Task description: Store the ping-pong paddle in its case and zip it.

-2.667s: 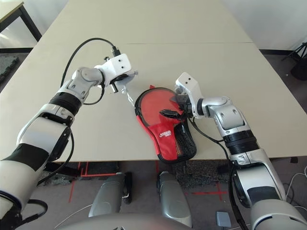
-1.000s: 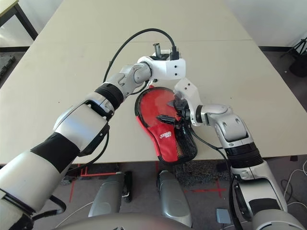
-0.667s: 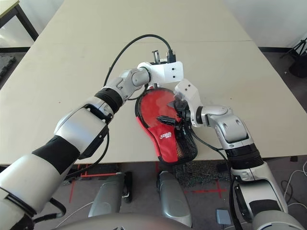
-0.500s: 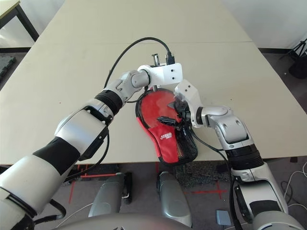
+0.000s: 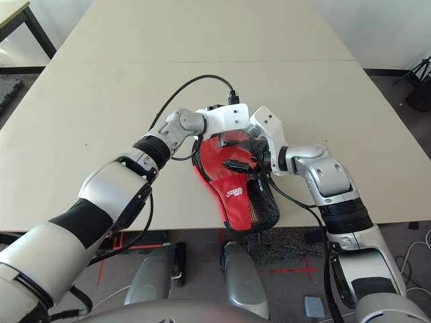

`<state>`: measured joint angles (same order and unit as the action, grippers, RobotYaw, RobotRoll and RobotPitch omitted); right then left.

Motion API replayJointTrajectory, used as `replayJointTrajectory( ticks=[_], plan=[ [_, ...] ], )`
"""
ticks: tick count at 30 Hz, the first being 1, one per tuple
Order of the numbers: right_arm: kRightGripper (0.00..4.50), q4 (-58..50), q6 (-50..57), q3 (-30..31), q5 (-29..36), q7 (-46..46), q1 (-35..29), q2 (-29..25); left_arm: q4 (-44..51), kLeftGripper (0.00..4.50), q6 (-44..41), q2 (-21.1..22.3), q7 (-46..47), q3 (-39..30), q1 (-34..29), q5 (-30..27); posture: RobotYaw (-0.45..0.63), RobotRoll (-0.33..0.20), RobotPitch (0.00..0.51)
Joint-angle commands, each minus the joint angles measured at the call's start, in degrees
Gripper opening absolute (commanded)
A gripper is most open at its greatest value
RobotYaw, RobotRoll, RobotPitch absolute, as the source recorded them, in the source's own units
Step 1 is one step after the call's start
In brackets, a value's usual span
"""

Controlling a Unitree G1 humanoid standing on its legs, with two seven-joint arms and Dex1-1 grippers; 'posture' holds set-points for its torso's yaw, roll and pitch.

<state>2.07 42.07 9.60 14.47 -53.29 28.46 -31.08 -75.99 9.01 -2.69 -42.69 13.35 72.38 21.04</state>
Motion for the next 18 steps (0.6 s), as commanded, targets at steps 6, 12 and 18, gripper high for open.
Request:
replayJointTrajectory(
  ticks=[6,12,18],
  plan=[
    [4.50,4.7,-0.1,3.7,-0.9,-2.3,-0.1,-0.6,0.3,4.47,-3.7,5.1,-9.6,-2.9,1.1,-4.1,-0.01,0.000,0.152],
    [4.50,5.2,-0.3,3.4,-0.8,-3.5,0.7,-1.3,1.2,4.47,-5.1,9.0,-9.3,-4.4,1.3,-5.5,0.00,0.000,0.150],
    [4.50,5.1,-0.4,3.3,-0.7,-4.5,0.5,-2.4,3.6,4.47,-7.2,11.3,-16.3,-6.7,1.0,-9.5,0.02,0.000,0.151]
  ],
)
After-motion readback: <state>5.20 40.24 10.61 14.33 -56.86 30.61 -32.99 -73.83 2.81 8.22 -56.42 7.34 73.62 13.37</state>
